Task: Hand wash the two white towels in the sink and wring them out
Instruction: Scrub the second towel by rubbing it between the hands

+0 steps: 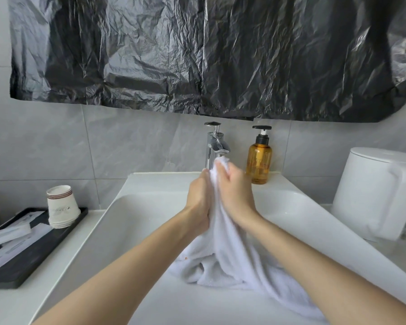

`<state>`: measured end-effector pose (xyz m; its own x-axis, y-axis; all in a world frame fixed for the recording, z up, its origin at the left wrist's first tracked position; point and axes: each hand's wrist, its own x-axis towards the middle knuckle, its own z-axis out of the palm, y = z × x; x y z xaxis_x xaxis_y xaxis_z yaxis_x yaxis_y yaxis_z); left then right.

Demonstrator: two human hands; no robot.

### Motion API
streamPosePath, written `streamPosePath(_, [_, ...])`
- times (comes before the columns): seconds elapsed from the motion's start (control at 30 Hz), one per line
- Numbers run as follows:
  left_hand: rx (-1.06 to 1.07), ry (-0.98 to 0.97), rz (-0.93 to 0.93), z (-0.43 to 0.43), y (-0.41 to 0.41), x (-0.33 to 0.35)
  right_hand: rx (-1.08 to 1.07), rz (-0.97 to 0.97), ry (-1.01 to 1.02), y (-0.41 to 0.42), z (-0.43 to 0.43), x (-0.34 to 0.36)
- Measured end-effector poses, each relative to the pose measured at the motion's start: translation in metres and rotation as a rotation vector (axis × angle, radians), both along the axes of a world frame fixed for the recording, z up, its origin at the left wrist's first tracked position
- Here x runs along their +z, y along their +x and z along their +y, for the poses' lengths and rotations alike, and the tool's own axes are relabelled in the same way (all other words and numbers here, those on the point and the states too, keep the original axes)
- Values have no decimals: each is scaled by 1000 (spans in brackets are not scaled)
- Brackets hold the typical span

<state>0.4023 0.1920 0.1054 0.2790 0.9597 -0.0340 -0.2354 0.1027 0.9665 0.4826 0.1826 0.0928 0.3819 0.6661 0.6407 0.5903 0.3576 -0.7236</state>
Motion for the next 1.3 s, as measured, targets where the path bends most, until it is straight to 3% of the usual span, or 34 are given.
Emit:
streamPosePath(0.07, [-53,-2,23,-1,2,-1,-25,125,33,4,4,2])
streamPosePath(0.2, [-13,51,12,2,-1,-1,71,-34,80,-5,-6,-8])
streamPosePath(0.3, [-80,33,15,-1,0,1,-31,136,86,1,3,2])
streamPosePath(0.43, [11,101,23,4,-3,-2,89,-84,120,-9,-11,-10])
streamPosePath(0.57, [-55,72,24,2,2,-2,-47,66,99,1,1,3])
streamPosePath(0.7, [-14,117,5,7,0,-4,77,-83,101,-5,-10,-8])
streamPosePath(0.8, [-91,157,23,4,4,-4,-31,118,94,6,4,3])
streamPosePath(0.93, [-82,231,-15,6,2,-5,89,-31,111,-1,-8,-9])
streamPosePath(1.03, [-112,258,-11,5,4,-5,25,132,99,7,2,3])
streamPosePath(1.17, [-100,305,-19,7,1,-7,78,-35,120,0,-6,-10])
streamPosePath(1.3, [-117,247,0,8,0,-5,-45,101,61,4,2,3])
